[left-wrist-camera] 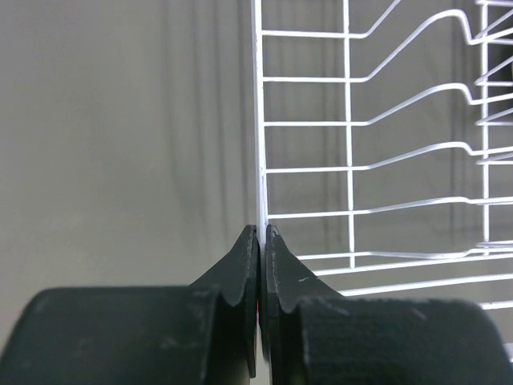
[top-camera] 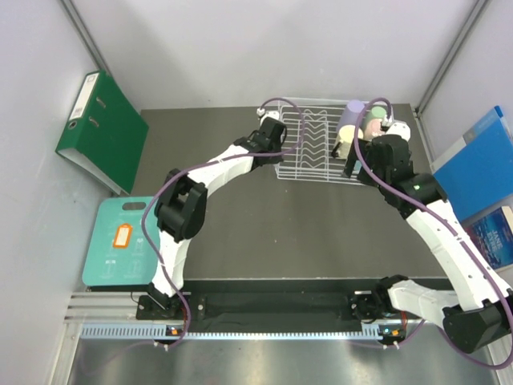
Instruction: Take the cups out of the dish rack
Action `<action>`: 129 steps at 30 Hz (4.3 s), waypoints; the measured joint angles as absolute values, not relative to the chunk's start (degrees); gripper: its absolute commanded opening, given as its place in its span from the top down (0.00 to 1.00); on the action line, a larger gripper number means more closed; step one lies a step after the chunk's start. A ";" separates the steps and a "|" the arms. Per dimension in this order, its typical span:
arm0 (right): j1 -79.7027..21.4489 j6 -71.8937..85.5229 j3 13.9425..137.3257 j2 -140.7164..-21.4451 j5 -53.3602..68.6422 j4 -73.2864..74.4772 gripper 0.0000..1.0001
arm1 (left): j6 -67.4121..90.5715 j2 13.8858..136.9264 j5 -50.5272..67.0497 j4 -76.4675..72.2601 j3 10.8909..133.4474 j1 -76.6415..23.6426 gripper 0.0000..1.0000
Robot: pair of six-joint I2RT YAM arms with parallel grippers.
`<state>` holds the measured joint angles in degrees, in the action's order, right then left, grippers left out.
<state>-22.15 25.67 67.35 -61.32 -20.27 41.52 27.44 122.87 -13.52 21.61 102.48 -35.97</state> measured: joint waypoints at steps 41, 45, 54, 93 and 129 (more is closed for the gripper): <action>-20.38 26.74 53.84 -61.89 -24.27 38.85 0.14 | 32.29 79.18 -13.21 44.42 59.13 -35.14 1.00; -20.25 26.85 58.02 -62.39 -22.96 38.70 0.12 | 32.53 78.00 -12.82 46.54 59.09 -35.14 1.00; -20.08 26.85 61.23 -62.63 -21.30 36.77 0.10 | 32.23 73.06 -11.33 52.01 57.87 -35.11 1.00; -20.67 26.37 58.76 -58.15 -17.06 37.19 0.05 | 39.90 67.59 -13.63 60.31 60.69 -35.33 0.01; -35.94 16.62 85.38 -97.76 -17.61 32.60 0.05 | 45.41 69.10 -16.56 44.56 60.27 -37.63 0.02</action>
<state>-35.94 16.62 85.38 -97.76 -17.61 32.60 45.41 69.10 -16.56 44.56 60.27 -37.63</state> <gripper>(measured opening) 0.958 0.979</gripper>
